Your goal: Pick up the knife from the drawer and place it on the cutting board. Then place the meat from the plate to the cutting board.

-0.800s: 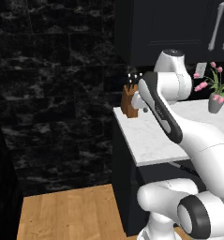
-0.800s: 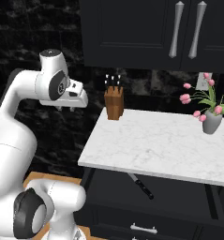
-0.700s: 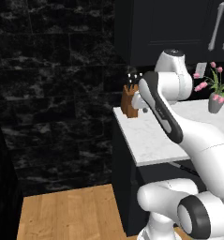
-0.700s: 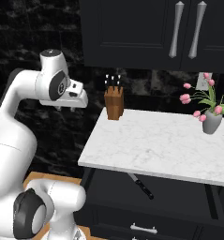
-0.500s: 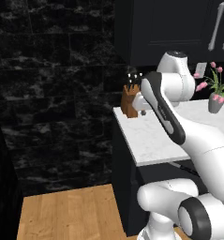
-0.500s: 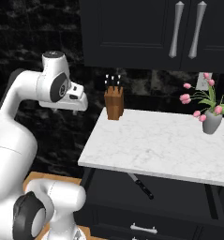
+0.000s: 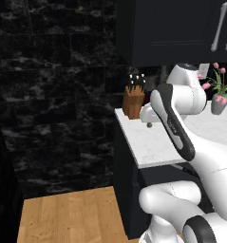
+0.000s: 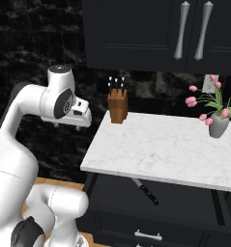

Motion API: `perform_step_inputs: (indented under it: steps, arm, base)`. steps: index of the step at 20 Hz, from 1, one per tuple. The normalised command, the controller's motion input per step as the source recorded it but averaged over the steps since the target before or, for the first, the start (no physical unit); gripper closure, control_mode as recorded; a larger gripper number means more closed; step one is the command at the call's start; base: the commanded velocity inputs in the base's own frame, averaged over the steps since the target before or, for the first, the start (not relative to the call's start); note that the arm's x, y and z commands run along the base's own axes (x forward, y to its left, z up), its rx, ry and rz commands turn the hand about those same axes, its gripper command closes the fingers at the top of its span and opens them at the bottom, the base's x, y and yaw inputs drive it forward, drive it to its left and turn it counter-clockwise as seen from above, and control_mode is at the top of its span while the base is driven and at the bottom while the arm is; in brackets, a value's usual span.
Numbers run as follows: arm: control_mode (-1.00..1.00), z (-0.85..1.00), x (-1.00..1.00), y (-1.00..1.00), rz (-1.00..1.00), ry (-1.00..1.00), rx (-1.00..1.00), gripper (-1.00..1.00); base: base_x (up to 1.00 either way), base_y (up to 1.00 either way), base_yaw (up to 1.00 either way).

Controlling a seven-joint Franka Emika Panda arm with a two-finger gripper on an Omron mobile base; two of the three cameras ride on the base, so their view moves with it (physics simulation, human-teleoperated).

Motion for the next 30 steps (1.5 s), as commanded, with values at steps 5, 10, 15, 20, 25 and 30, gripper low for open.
perform_step_inputs:
  steps: [5, 10, 15, 20, 25, 30]
  arm:
    - [-1.0, -0.56, -0.19, -0.53, -0.07, 0.01, 0.0, -1.0]
    - [-1.0, -0.34, -0.28, -0.73, -0.07, -0.02, 0.0, -1.0]
    - [-1.0, -0.32, -0.2, -0.9, -0.06, -0.04, 0.01, -1.0]
    - [-1.0, -0.15, -0.02, -0.97, -0.01, 0.02, 0.02, -1.0]
    - [-1.0, 0.0, -0.19, -0.17, 0.03, 0.02, 0.0, -1.0]
    - [-1.0, 0.0, -0.55, 0.01, 0.06, -0.1, 0.0, -1.0]
  base:
    - [0.0, 0.0, 0.0]
    - [0.0, 0.0, 0.0]
    - [0.0, 0.0, 0.0]
    - [0.0, 0.0, 0.0]
    - [0.0, 0.0, 0.0]
    - [0.0, 0.0, 0.0]
